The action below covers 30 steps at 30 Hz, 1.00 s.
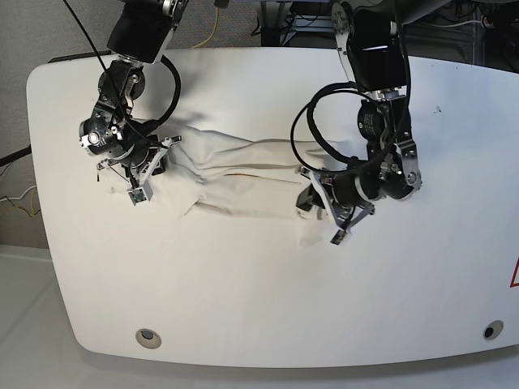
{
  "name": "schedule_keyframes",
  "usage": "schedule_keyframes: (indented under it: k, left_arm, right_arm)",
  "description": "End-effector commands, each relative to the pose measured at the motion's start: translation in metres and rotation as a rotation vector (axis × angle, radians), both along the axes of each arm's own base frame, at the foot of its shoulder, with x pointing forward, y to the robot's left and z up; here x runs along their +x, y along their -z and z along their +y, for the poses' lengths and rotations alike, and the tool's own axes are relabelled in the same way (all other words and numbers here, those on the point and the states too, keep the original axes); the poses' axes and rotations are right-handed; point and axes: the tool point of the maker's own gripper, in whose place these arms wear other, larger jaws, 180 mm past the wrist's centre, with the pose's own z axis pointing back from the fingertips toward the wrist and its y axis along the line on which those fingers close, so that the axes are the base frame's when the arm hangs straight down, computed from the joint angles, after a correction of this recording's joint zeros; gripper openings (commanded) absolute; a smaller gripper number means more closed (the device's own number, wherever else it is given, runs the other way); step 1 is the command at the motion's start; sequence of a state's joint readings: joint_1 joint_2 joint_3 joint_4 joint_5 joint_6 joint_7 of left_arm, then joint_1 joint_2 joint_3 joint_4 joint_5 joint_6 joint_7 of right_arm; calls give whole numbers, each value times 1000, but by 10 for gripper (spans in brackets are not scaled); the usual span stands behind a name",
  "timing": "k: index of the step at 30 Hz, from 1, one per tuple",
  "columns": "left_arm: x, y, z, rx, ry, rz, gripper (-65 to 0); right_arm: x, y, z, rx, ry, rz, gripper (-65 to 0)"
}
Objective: Fold the T-shirt properly
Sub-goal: 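Lift the strip end with the left gripper and carry it toward the right gripper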
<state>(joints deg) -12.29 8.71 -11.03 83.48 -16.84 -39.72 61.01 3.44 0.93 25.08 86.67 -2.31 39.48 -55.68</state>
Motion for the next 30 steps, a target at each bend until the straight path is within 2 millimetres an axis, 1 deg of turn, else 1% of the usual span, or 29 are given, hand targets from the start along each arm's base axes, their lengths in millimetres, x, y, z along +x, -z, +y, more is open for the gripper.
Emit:
schedule_keyframes:
  k: [1, 4, 8, 13, 15, 17, 30]
  left_arm:
    - [5, -19, -31, -103, 53, -69, -624]
    - [0, -21, -55, -193, 92, -70, -624]
    - [-9, -18, -86, -287, 147, -46, -624]
    - [-19, -21, -114, -345, 205, -52, -624]
    - [-26, -17, -121, -352, 223, -40, -624]
    - [-29, -15, -123, -355, 225, -36, -624]
    - [-29, -16, -122, -373, 211, -41, -623]
  right_arm:
    - [-36, 24, -12, -80, -12, 178, -650]
    - [-36, 24, -13, -80, -11, 178, -650]
    - [-36, 23, -13, -81, -10, 178, -650]
    - [-36, 24, -14, -83, -10, 179, -650]
    - [-36, 23, -14, -83, -10, 178, -650]
    - [-36, 23, -14, -83, -10, 178, -650]
    - [-36, 23, -15, -85, -10, 180, -650]
